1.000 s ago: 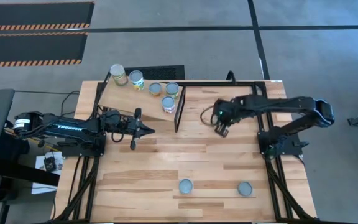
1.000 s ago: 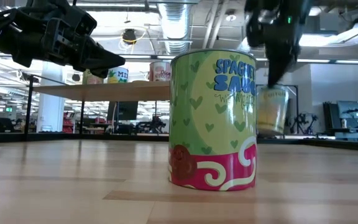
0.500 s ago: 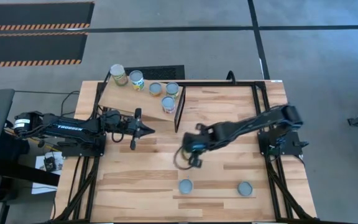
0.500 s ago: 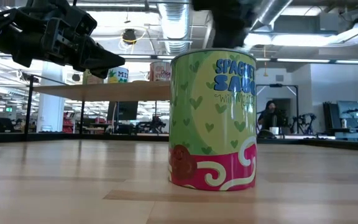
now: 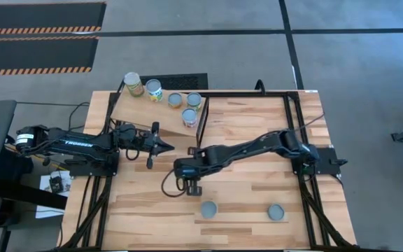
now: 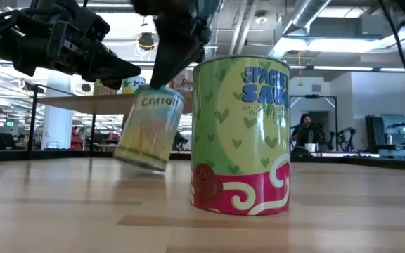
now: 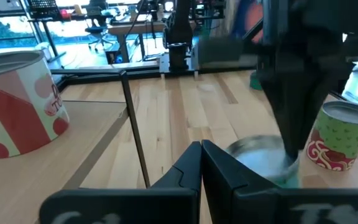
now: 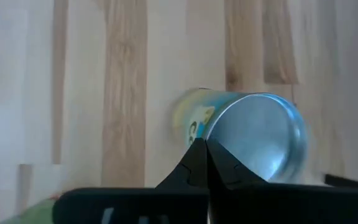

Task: Pick and place cans onto a shelf
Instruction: Put the canned carrots on the shelf

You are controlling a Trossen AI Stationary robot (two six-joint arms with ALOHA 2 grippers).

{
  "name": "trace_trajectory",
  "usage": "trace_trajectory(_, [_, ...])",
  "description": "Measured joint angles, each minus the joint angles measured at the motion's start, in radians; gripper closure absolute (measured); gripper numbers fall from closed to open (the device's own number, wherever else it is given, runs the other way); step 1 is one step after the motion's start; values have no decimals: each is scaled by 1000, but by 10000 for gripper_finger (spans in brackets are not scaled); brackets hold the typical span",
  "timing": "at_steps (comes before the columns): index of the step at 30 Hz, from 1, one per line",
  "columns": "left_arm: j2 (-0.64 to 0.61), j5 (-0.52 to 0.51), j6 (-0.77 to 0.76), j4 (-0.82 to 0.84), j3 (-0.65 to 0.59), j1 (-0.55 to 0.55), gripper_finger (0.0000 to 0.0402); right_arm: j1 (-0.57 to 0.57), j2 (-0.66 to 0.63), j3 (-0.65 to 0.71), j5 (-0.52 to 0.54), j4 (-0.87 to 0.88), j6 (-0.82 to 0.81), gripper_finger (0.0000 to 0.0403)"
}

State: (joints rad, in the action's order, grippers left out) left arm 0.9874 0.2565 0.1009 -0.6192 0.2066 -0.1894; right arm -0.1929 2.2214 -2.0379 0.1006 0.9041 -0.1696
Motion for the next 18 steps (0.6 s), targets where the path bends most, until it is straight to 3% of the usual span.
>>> trace_trajectory(8, [0,0,0,3,0,1,401,6,44,-44,-20,-6,33,373])
trace_trajectory(18, [0,0,0,10,0,1,401,5,-6,-50,-23,-47,53,273])
